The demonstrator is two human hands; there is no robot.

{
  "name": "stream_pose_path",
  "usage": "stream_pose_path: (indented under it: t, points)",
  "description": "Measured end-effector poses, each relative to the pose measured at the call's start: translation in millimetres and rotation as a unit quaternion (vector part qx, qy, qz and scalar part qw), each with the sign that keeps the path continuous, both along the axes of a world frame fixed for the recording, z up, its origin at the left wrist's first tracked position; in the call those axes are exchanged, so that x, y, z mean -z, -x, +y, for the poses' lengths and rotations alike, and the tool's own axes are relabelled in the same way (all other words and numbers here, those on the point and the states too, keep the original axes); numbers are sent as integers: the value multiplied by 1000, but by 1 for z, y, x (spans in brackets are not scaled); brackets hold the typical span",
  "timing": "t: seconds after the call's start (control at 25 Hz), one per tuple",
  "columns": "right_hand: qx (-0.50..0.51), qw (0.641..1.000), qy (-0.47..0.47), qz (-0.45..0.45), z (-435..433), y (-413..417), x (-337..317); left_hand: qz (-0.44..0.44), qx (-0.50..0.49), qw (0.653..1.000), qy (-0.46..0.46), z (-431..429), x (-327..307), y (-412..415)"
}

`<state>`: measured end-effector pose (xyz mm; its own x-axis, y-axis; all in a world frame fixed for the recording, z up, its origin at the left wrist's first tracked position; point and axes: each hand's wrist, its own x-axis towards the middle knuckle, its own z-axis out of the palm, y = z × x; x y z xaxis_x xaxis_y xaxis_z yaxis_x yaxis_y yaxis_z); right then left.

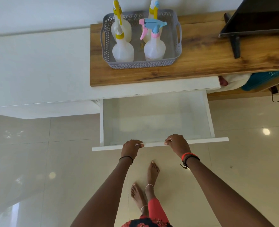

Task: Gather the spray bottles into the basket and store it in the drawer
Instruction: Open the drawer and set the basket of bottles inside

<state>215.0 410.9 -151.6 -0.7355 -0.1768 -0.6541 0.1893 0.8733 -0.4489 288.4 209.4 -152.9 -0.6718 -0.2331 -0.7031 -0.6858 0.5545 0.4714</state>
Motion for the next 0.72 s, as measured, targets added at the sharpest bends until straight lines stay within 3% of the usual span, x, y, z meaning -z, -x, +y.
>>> stream_pose_path:
  t: [0.72]
  points:
    - [-13, 999, -33, -29, 12, -41, -5, -10, 25, 1000, 15, 17, 0, -44]
